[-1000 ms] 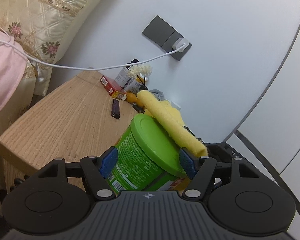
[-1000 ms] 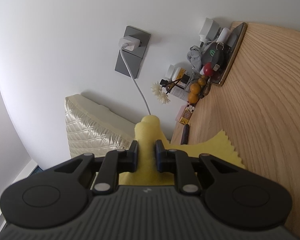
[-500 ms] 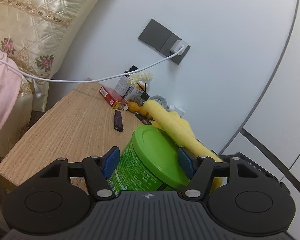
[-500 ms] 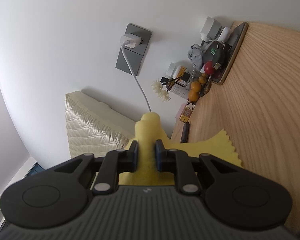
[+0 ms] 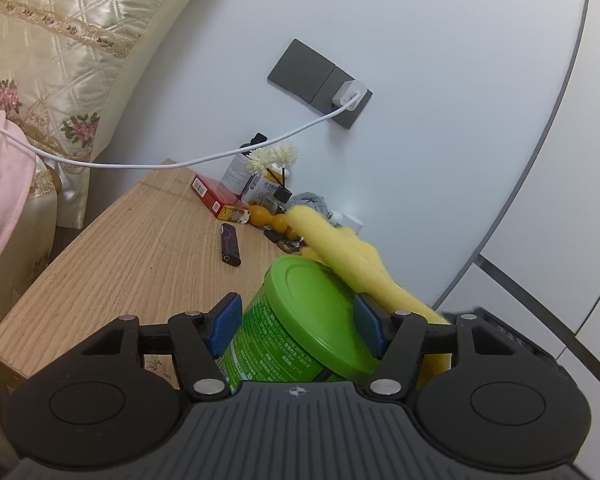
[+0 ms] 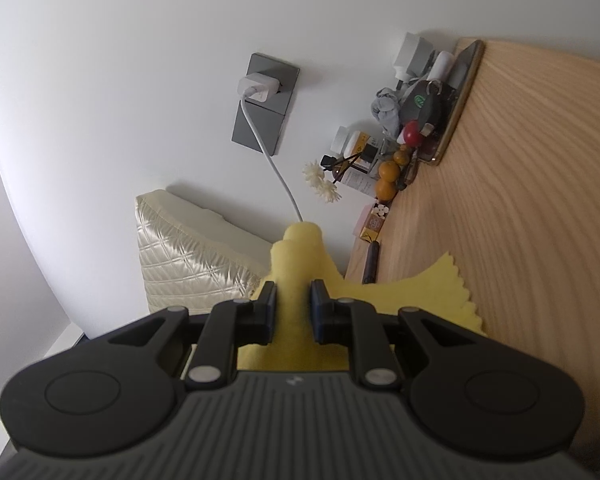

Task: Clean container
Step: 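Turn the canister further with the left gripper while the right gripper wipes the label side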

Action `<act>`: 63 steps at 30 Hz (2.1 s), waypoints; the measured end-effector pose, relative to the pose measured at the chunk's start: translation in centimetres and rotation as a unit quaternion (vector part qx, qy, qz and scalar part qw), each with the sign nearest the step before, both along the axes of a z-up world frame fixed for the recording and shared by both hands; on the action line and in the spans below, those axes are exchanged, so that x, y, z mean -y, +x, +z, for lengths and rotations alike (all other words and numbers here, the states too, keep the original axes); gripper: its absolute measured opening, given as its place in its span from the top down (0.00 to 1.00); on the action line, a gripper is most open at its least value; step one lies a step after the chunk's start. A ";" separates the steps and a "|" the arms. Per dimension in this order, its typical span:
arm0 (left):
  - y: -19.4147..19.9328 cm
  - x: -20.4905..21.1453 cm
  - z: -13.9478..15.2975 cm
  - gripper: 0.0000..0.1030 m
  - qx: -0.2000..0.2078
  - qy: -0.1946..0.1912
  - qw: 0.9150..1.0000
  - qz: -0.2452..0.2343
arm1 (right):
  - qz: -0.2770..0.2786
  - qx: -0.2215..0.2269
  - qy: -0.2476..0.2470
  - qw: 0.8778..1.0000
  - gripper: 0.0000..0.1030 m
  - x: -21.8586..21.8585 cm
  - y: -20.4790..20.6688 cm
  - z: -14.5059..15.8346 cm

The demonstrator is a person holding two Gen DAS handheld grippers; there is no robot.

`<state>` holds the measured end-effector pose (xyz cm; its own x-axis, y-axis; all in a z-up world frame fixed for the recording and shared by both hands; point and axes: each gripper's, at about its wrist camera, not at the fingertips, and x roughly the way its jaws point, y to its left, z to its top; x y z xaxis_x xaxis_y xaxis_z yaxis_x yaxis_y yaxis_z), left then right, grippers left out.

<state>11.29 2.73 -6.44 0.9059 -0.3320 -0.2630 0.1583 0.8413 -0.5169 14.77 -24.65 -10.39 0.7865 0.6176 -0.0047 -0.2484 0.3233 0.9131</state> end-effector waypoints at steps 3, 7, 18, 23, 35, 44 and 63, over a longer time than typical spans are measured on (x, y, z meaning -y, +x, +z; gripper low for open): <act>0.2 -0.1 0.0 0.35 0.001 -0.002 1.000 -0.003 | -0.001 0.002 0.002 1.000 0.82 -0.1 0.3 0.0; 0.2 -0.7 -0.2 0.33 -0.001 -0.020 1.000 -0.013 | -0.002 0.005 0.005 1.000 0.82 -0.2 0.6 0.0; -4.1 0.6 1.9 0.25 0.005 -0.026 0.999 -0.023 | -0.005 0.014 0.013 1.000 0.84 -0.5 1.5 -0.1; -3.6 0.7 1.4 0.25 -0.019 -0.034 0.999 -0.025 | -0.008 0.012 0.022 1.000 0.84 0.4 1.6 -0.3; -2.7 0.6 0.7 0.24 -0.021 -0.024 0.999 -0.022 | -0.001 0.000 0.035 0.999 0.83 0.1 1.6 -1.0; -1.5 0.8 0.6 0.27 -0.008 0.017 1.000 -0.007 | -0.005 0.003 0.023 1.000 0.83 -0.6 2.5 -0.7; -1.1 0.4 0.5 0.27 -0.006 0.020 1.000 -0.023 | 0.012 0.004 0.016 1.000 0.84 0.3 1.4 -0.7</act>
